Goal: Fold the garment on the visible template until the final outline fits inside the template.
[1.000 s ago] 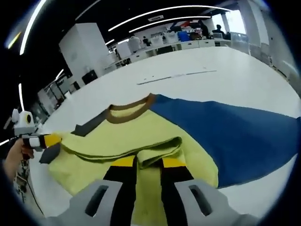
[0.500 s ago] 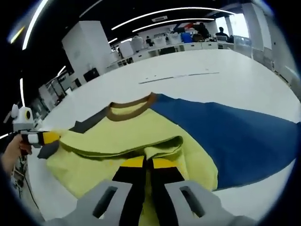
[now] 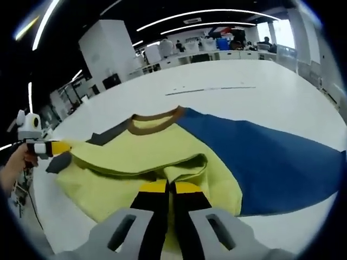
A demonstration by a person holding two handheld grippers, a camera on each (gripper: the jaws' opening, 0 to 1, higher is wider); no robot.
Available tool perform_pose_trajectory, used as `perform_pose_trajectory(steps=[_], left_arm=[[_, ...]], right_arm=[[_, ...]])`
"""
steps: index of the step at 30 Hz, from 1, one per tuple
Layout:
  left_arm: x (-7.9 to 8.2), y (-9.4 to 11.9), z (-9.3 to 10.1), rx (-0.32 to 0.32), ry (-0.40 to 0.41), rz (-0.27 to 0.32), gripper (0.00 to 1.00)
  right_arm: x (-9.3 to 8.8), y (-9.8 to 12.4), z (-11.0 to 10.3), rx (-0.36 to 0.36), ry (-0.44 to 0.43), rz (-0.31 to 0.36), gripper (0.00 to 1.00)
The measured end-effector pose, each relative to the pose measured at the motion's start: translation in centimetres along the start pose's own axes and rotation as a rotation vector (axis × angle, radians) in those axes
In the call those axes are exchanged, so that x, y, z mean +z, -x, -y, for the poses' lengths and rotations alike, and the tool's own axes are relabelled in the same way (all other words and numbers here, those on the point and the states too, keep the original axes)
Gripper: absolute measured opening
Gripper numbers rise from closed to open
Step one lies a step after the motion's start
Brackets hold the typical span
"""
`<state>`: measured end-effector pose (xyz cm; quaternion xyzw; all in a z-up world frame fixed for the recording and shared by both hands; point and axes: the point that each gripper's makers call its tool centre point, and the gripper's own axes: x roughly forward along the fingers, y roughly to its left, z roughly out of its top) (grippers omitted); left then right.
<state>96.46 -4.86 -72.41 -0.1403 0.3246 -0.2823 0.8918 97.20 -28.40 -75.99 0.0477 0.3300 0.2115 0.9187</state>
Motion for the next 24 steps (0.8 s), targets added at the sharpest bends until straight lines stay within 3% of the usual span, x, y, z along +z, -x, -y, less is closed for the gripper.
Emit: perform_pose_trajectory(steps=[16,24], left_arm=[[1.1,2.7,1.8,-0.011,-0.041,0.025,0.00],[1.2,4.3,3.4,-0.030,-0.064,0.045,0.00]], right_arm=[[1.3,4.6,2.1,-0.022,0.135,0.020,0.02],[2.1,7.5,2.7,-0.044,0.260,0.026,0.02]])
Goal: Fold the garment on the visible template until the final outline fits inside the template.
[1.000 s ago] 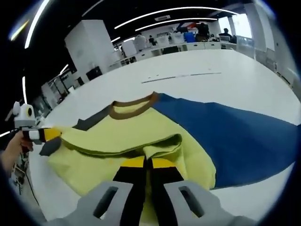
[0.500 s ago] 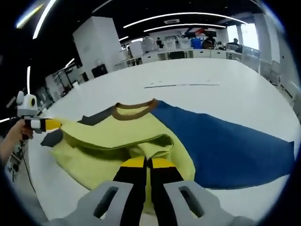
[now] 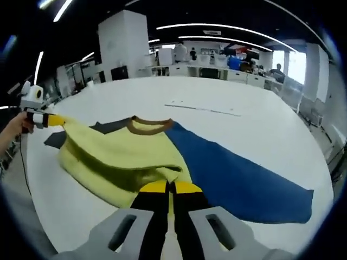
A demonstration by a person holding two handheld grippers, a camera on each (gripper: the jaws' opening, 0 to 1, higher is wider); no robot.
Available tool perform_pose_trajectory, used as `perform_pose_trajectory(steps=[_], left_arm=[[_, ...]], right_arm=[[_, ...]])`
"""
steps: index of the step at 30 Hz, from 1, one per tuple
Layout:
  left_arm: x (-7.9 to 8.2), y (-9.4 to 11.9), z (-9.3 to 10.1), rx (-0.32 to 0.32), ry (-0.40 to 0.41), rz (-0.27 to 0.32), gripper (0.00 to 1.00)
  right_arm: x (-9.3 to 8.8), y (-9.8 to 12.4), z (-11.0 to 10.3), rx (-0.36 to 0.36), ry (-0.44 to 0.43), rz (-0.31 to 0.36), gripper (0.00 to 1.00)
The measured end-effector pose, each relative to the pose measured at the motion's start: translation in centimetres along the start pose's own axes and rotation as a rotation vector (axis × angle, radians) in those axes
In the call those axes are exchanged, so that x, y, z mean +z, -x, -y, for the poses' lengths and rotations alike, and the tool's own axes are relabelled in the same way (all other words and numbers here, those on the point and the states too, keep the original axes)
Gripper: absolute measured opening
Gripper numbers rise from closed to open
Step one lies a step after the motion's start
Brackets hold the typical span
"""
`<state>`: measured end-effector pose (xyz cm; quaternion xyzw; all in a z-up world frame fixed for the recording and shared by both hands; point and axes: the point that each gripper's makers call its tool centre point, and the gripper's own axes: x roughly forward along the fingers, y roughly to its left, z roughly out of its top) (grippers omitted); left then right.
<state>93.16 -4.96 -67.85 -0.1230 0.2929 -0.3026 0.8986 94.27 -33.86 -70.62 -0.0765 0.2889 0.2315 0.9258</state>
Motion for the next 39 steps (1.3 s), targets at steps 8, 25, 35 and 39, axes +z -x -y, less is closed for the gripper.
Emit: perform_pose_trajectory(steps=[8,25,35,39], left_arm=[[-0.4,1.9,1.4,-0.014,-0.003,0.020,0.00],[-0.7,5.8,4.7,-0.056,0.007,0.063,0.00],[-2.2,7.9,6.7,-0.075,0.011,0.066,0.00],[-3.1,8.9,7.7,-0.082,0.007,0.062,0.00]], right_arm=[[-0.7,3.3,-0.5,0.004,0.063,-0.003,0.02],[1.0,8.8,-1.2,-0.011,0.097,0.072,0.02],[0.5,11.3,-1.6,-0.002,0.145,0.068,0.02],[0.0,12.3,-2.0,-0.005,0.189,0.058,0.02]])
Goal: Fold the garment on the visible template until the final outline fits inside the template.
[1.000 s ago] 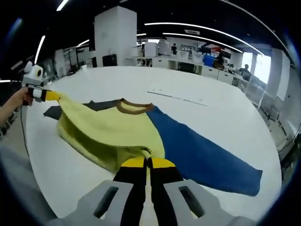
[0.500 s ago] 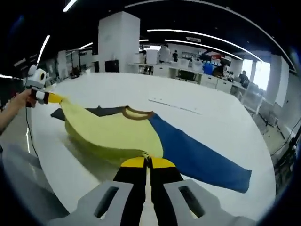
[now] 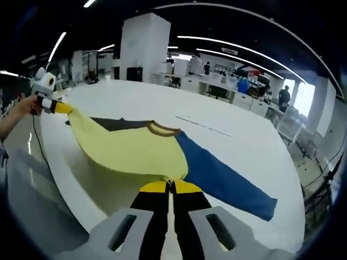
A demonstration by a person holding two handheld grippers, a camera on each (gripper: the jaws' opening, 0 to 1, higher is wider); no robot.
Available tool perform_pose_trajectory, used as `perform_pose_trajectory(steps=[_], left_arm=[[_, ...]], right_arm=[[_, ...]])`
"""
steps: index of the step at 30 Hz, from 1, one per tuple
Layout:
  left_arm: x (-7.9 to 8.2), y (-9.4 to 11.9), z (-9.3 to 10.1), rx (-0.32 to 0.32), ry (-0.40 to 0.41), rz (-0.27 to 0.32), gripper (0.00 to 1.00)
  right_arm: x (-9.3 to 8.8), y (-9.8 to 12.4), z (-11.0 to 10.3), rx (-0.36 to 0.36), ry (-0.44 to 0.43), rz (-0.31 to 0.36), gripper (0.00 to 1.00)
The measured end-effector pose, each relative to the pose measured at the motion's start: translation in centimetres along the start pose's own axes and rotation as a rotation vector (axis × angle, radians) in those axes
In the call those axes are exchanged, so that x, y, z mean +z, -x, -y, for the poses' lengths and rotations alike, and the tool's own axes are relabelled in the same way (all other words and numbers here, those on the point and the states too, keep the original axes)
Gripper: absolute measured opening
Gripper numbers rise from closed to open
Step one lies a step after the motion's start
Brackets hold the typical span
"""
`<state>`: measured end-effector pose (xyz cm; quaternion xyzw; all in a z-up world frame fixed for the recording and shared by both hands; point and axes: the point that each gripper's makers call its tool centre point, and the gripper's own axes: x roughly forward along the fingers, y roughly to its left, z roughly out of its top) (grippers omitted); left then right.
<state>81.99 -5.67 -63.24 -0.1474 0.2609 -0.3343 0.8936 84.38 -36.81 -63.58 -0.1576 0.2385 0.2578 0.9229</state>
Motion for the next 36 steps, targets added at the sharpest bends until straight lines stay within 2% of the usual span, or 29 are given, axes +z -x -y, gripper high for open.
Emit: perform_pose_trajectory(steps=[3,10,22,28,36], left_arm=[[-0.5,0.8,0.4,0.000,0.000,0.000,0.00],[-1.7,2.3,1.1,0.009,0.011,-0.002,0.00],[-4.4,3.9,2.4,0.003,0.048,-0.043,0.00],[-6.3,4.1,3.0,-0.002,0.068,-0.094,0.00],[-9.2,4.1,3.2,0.005,0.076,-0.187,0.00]], right_arm=[[-0.3,0.5,0.1,0.005,0.009,-0.003,0.02],[-1.2,2.3,-1.1,0.006,0.034,-0.017,0.02],[-3.9,4.7,-2.7,0.022,0.129,-0.090,0.02],[-5.4,5.1,-3.4,0.032,0.202,-0.149,0.02],[-6.8,5.0,-3.9,0.061,0.212,-0.192,0.02]])
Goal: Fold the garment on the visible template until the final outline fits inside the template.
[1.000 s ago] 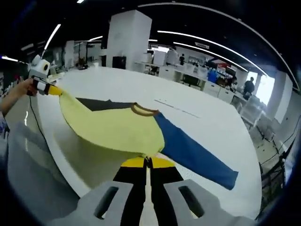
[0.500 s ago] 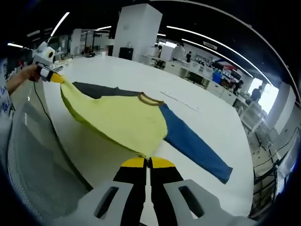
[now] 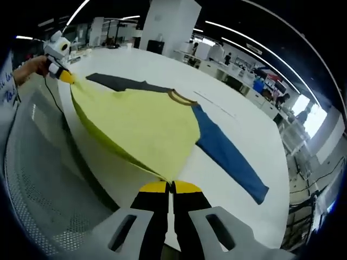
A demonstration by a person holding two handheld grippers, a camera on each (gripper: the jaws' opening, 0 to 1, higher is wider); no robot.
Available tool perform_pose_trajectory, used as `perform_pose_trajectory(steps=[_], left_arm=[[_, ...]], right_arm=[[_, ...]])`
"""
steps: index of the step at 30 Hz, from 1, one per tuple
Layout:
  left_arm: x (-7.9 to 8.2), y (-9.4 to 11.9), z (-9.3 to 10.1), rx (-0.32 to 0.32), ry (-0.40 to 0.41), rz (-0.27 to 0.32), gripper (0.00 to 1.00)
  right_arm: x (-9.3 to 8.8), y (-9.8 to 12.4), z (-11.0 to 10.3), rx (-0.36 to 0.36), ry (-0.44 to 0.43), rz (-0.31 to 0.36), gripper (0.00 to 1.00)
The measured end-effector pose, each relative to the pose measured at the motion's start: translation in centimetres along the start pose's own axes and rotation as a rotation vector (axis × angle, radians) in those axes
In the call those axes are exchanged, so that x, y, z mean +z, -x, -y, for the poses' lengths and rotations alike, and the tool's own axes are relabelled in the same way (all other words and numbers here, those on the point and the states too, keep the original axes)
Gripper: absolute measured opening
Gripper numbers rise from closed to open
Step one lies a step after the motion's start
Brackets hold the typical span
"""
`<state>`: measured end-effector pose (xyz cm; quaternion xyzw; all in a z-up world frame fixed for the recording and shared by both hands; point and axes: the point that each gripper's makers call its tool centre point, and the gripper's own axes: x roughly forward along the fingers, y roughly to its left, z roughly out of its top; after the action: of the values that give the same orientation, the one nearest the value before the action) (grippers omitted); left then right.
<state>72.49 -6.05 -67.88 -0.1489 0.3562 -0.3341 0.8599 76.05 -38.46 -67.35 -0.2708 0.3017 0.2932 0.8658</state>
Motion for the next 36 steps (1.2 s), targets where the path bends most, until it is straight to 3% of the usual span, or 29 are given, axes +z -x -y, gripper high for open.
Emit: perform_pose_trajectory(steps=[11,30,36], left_arm=[[-2.5,-0.9,-0.1,-0.019,0.032,-0.088,0.00],[-7.2,-2.2,-0.7,0.008,0.040,-0.282,0.00],[-7.8,-2.5,-1.1,0.013,0.029,-0.328,0.00]], right_arm=[[-2.0,-0.9,-1.2,0.037,-0.009,-0.063,0.02],[-5.6,-2.8,-3.3,0.135,0.025,-0.199,0.02],[-6.5,-3.3,-3.8,0.161,0.028,-0.230,0.02]])
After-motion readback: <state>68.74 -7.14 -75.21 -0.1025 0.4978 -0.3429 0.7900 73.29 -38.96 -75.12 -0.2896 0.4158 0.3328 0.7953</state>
